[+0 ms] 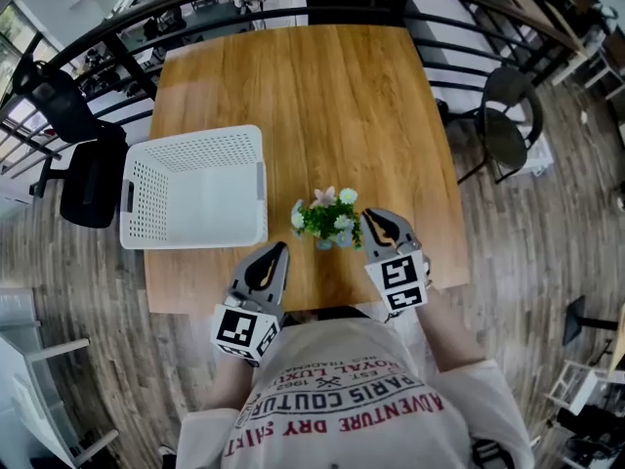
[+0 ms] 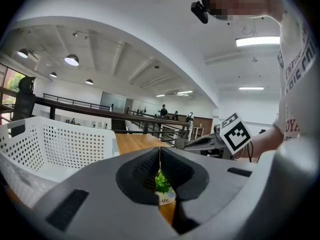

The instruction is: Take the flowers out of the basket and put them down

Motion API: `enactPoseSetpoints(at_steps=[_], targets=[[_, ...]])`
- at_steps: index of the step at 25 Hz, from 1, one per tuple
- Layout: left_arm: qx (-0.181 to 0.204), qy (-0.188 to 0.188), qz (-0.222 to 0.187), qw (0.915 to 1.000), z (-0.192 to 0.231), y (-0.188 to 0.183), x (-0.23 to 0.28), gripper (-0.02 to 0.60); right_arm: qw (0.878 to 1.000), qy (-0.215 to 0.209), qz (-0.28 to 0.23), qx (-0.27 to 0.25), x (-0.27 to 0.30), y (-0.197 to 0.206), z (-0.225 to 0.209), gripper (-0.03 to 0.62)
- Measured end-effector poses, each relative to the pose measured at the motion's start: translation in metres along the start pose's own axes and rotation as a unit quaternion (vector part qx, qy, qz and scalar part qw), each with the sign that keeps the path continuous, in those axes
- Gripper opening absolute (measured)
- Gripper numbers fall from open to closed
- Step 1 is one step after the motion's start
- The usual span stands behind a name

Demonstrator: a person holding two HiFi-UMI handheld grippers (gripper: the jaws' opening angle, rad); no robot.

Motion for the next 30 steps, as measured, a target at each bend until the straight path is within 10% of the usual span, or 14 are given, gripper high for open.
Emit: enactPoseSetpoints(at_steps=[14, 30], targets=[[0.03, -0.032, -0.044, 0.9981, 0.055, -0.056, -0.035, 0.028, 0.989, -0.024, -0.139, 0.045, -0.009, -0.084, 0.059, 0.028], [0.044, -0.066, -0.052, 0.9955, 0.116, -0.074, -0.062, 0.028, 0.985, -0.033, -0.168, 0.029, 0.022, -0.122, 0.109, 0.026]])
Point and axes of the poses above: the fingertips, and each gripper's own axes: x forward along the fingers, z to its left, y out of its underside, the point moved 10 cm from there along -x, backward along the fingers, and after that the axes turned 5 degrees about -y, right-handed, at the moved point
